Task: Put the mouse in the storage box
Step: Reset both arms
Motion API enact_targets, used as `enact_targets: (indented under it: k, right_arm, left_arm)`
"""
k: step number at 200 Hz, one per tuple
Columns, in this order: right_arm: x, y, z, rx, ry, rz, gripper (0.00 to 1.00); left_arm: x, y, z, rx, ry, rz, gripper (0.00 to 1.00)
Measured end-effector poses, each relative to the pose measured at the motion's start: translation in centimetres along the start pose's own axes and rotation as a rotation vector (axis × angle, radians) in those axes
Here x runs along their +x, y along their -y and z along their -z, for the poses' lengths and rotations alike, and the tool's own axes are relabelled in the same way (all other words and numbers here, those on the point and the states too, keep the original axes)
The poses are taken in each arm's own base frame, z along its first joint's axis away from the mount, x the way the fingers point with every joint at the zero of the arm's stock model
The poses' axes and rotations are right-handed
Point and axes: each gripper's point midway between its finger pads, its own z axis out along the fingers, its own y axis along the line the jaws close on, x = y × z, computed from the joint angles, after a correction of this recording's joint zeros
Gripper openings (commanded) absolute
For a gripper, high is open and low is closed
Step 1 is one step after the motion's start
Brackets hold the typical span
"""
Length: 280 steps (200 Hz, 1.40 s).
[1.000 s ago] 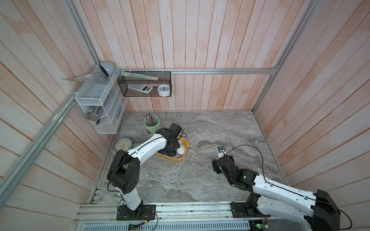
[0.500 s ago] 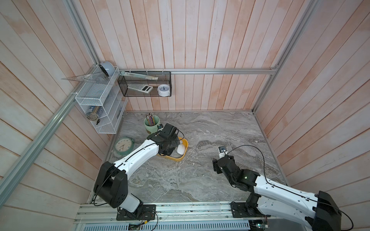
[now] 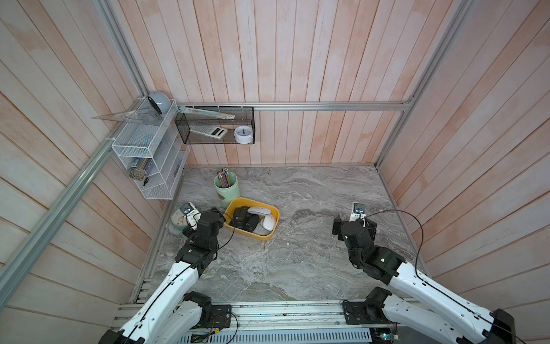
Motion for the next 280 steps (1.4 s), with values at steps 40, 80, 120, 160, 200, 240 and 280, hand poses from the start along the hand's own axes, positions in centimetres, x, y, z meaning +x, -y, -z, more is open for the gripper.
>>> enact_targets:
  k: [40, 80, 120, 160, 200, 240, 280]
  right_arm:
    - [2.5, 3.3, -2.1, 0.105, 0.003, 0.020, 0.98]
    - [2.6, 5.8, -4.6, 0.204, -0.018, -0.003, 0.98]
    - [5.2, 6.1, -7.9, 0.264, -0.100, 0.079, 0.98]
    - [6.4, 5.2, -10.4, 0.274, -0.099, 0.160, 0.98]
    - [7.2, 5.1, -12.1, 0.252, -0.052, 0.180, 0.98]
    - [6.9, 5.4, -14.4, 0.161, 0.001, 0.100, 0.98]
    - [8.8, 5.8, -16.0, 0.109, -0.041, 0.056, 0.98]
  left_arm:
    - [1.3, -3.1, -4.8, -0.134, -0.009, -0.014, 1.00]
    - [0.7, -3.0, -6.2, -0.080, 0.120, -0.063, 1.00]
    - [0.1, -1.9, -6.8, -0.009, 0.170, -0.149, 1.00]
    - [0.1, -0.7, -6.9, 0.046, 0.165, -0.177, 1.00]
    - [2.1, -1.0, -7.6, 0.064, 0.151, -0.224, 1.00]
    - [5.2, -1.3, -9.8, 0.099, 0.130, -0.279, 1.00]
    - [4.4, 0.7, -10.5, 0.160, 0.128, -0.308, 1.00]
